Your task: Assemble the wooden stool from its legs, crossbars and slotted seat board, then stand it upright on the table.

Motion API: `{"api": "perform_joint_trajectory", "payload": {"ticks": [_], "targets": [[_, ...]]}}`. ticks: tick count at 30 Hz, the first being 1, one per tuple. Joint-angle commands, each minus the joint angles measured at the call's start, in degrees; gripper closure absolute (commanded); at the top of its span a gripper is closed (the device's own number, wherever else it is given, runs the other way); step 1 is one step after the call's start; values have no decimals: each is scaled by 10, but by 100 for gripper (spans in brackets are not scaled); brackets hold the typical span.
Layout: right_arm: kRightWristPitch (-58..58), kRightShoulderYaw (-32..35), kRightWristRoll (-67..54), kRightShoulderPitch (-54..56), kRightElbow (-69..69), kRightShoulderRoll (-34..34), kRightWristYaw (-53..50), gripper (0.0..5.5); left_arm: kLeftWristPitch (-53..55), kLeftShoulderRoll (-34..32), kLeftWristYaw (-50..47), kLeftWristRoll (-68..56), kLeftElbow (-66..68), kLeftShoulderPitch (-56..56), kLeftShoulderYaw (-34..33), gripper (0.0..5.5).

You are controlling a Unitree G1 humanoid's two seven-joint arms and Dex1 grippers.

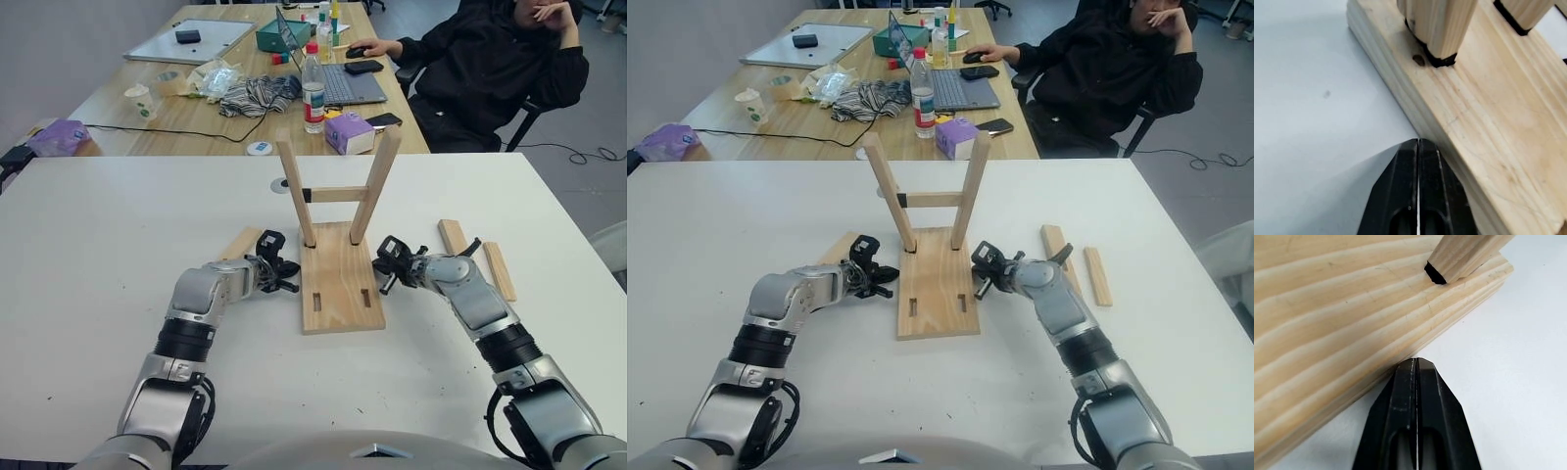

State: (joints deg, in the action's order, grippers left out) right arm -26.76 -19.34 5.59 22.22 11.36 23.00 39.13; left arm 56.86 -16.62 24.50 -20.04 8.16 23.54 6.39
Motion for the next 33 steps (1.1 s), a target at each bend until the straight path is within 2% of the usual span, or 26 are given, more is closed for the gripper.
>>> {"api": "perform_joint_trajectory", "payload": {"ticks": [1,3,7,9,13,17,29,33], "targets": [[20,2,-11,17,-9,-20,4,550,-15,18,5,2,21,19,-6,547],[-19,78,-43,25,-37,-4,-19,550,-5,-8,8,-2,-9,8,-33,547],[-115,251,-79,66,-27,82,-82,470,24,-46,-7,-24,-90,-7,-117,550],[-156,281,-65,40,-35,137,-94,428,26,-40,-33,-29,-120,-1,-157,550],[-219,290,-67,-71,-94,187,-78,349,38,-17,-78,-40,-173,-4,-191,550],[-270,323,-95,-130,-140,201,-56,281,37,-11,-96,-39,-177,-14,-197,550],[-230,296,-111,-184,-36,161,-74,275,42,-17,-96,-43,-176,-7,-188,550],[-227,324,-125,-150,-45,170,-88,275,40,-16,-100,-38,-181,-13,-181,550]]}}
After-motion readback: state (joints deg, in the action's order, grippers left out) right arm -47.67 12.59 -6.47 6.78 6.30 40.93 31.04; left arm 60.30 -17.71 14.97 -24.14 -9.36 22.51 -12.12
